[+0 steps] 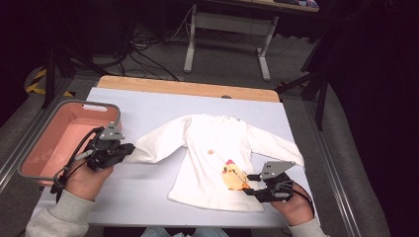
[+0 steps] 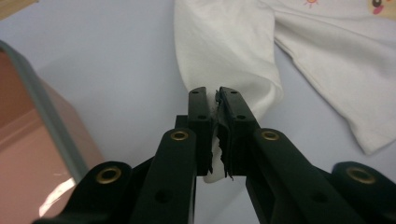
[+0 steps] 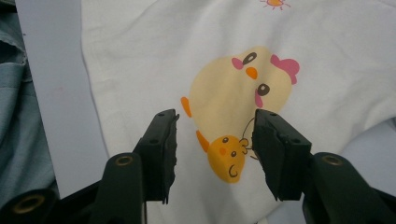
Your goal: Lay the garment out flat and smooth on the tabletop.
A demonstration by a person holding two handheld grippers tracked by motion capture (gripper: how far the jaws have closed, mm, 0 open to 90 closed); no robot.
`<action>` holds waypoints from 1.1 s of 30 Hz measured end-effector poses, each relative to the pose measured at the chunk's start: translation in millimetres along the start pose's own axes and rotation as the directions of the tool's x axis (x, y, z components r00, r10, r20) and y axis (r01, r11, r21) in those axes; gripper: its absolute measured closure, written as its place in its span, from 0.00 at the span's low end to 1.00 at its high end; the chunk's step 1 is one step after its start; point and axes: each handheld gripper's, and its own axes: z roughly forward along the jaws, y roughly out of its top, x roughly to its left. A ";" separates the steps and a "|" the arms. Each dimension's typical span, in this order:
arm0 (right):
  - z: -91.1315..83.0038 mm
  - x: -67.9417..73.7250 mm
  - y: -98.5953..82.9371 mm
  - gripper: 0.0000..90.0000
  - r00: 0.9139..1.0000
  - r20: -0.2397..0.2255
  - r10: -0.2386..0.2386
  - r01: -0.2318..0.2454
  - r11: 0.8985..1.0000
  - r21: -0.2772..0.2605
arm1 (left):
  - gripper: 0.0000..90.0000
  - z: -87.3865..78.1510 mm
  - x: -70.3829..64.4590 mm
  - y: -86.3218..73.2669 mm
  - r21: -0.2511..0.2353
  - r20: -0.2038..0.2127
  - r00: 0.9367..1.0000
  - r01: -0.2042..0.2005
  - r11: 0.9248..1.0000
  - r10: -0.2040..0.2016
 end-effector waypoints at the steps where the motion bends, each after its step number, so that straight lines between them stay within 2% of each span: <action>1: 0.0 0.2 -0.1 0.56 1.000 0.000 0.000 0.000 1.000 0.000 | 0.93 0.3 3.0 0.6 0.006 -0.007 1.000 0.004 1.000 -0.004; 7: -1.0 1.0 -0.2 0.56 1.000 0.002 0.003 -0.003 1.000 -0.004 | 0.93 3.4 20.7 7.6 0.044 -0.049 0.999 0.015 0.999 -0.013; 11: -1.2 1.4 0.0 0.56 1.000 0.002 0.002 -0.002 1.000 -0.008 | 0.92 6.2 33.5 9.8 0.065 -0.095 0.995 0.040 0.997 -0.034; 12: -1.2 1.6 0.1 0.56 1.000 0.002 0.002 -0.002 1.000 -0.009 | 0.89 6.4 36.4 9.7 0.066 -0.115 0.993 0.048 0.997 -0.040; 13: -1.2 1.8 0.3 0.55 1.000 0.002 0.003 -0.003 1.000 -0.010 | 0.80 6.1 38.4 9.4 0.053 -0.153 0.987 0.058 0.997 -0.050; 14: -1.2 2.0 0.5 0.55 1.000 0.002 0.001 -0.001 1.000 -0.012 | 0.70 5.0 39.5 9.0 0.047 -0.166 0.984 0.066 0.997 -0.057; 17: -1.5 2.8 0.9 0.55 1.000 0.004 -0.001 0.001 1.000 -0.016 | 0.60 -1.4 35.8 7.5 0.004 -0.154 0.986 0.070 0.998 -0.068; 20: -1.2 2.3 0.3 0.54 1.000 0.006 0.001 -0.001 1.000 -0.017 | 0.56 -5.2 23.3 6.8 -0.032 -0.107 0.993 0.045 0.998 -0.048; 22: -1.4 2.2 -0.2 0.53 1.000 0.010 0.006 -0.006 1.000 -0.020 | 0.52 -4.5 13.5 5.4 -0.055 -0.056 0.998 0.033 0.998 -0.036; 24: -2.0 1.8 -0.8 0.52 1.000 0.018 0.007 -0.006 1.000 -0.027 | 0.50 -1.8 4.1 3.2 -0.074 0.010 1.000 0.027 0.997 -0.026; 27: -2.4 1.3 -2.1 0.49 1.000 0.027 0.012 -0.011 0.999 -0.040 | 0.48 6.8 -11.0 -0.3 -0.089 0.111 0.994 0.025 0.996 -0.015; 33: -2.9 0.4 -3.9 0.45 0.999 0.043 0.023 -0.020 0.997 -0.070 | 0.48 25.1 -37.3 -5.1 -0.101 0.223 0.974 -0.017 0.995 0.039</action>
